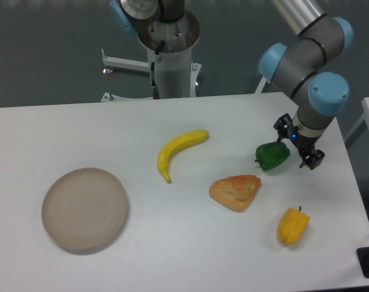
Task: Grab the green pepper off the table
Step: 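Move the open gripper over the green pepper and lower onto it, then close the gripper around the green pepper, then lift the green pepper up off the table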
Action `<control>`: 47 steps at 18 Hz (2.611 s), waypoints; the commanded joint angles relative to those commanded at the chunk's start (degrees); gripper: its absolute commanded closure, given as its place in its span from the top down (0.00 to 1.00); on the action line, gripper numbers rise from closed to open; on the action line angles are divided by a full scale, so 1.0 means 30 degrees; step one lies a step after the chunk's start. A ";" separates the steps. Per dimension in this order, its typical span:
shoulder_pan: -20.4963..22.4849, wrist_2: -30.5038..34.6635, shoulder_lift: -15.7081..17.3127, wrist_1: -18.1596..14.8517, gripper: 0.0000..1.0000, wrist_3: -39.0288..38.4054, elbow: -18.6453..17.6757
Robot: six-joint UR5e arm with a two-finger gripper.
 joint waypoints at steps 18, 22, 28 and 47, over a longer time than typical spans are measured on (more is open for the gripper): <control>0.0381 -0.1817 0.0088 0.0790 0.99 -0.0029 -0.1612; 0.0352 -0.1642 -0.0058 0.0791 0.63 -0.0176 -0.1408; 0.0352 -0.1494 -0.0059 0.0674 0.40 -0.0029 -0.0881; -0.2664 0.0966 -0.0468 -0.0938 0.40 -0.0410 0.5301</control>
